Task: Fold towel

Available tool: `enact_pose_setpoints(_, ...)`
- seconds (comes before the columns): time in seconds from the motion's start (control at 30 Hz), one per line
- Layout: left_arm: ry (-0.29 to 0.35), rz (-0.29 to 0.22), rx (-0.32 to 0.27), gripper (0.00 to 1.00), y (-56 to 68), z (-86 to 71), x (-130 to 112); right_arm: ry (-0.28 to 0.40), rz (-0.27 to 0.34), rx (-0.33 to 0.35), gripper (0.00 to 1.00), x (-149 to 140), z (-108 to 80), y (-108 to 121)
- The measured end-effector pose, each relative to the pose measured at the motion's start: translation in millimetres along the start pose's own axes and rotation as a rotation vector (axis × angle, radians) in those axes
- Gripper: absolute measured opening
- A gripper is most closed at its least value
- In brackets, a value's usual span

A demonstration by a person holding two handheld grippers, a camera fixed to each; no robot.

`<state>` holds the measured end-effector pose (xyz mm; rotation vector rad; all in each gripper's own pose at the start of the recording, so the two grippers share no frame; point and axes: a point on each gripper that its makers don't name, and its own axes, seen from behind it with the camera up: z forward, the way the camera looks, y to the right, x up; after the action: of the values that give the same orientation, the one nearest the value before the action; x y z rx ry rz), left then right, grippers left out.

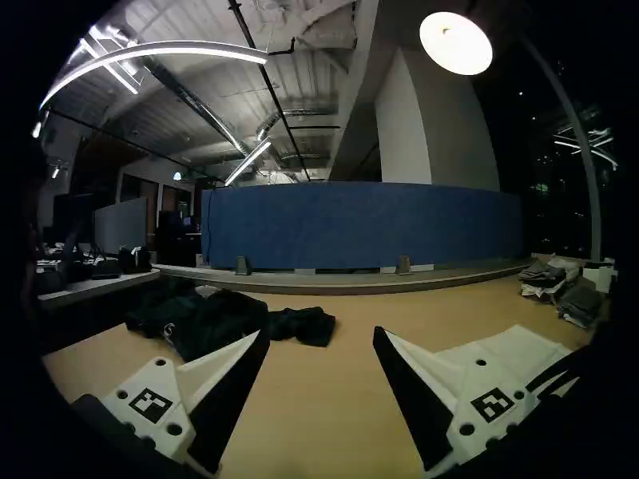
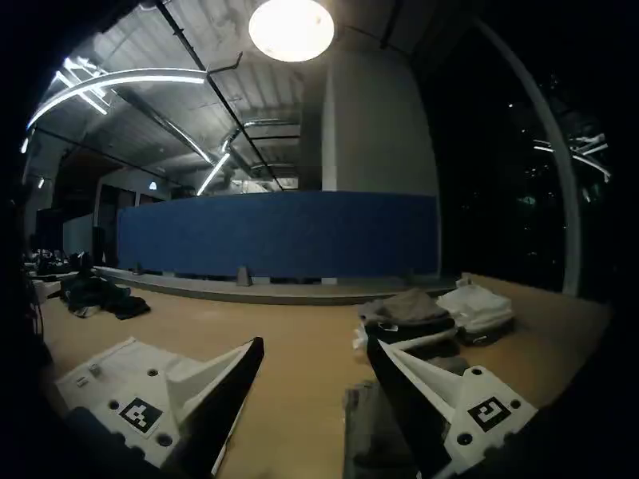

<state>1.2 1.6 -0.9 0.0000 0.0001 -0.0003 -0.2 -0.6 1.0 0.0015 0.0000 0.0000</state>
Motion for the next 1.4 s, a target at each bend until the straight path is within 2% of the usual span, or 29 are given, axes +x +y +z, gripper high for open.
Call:
enact_pose_setpoints(0.47,0.001,0.000,0.002,0.96,-0.9,1.3,-1,-0.002,0.001,-0.015,1.00,1,-0.4,3)
enact_pose_setpoints(0.6,0.006,-0.005,0.003,0.96,-1.7,0.9,3,-0.008,0.018,-0.032,1.00,7,-0.4,7)
enact_pose_setpoints(0.77,0.033,-0.025,0.002,0.96,-1.2,-3.1,37,-0.001,0.029,-0.034,1.00,33,-4.3,7)
enact_pose_setpoints(0.97,0.039,-0.028,-0.011,0.96,2.8,-8.7,90,-0.002,-0.007,-0.029,1.00,79,-12.0,4)
enact_pose_setpoints(1.2,0.040,-0.070,-0.023,0.96,3.9,-15.6,152,-0.008,0.049,-0.016,1.00,140,-21.1,0)
enact_pose_setpoints(1.4,0.039,-0.053,-0.017,0.96,1.7,-21.9,197,-0.006,0.045,-0.013,1.00,188,-31.5,0)
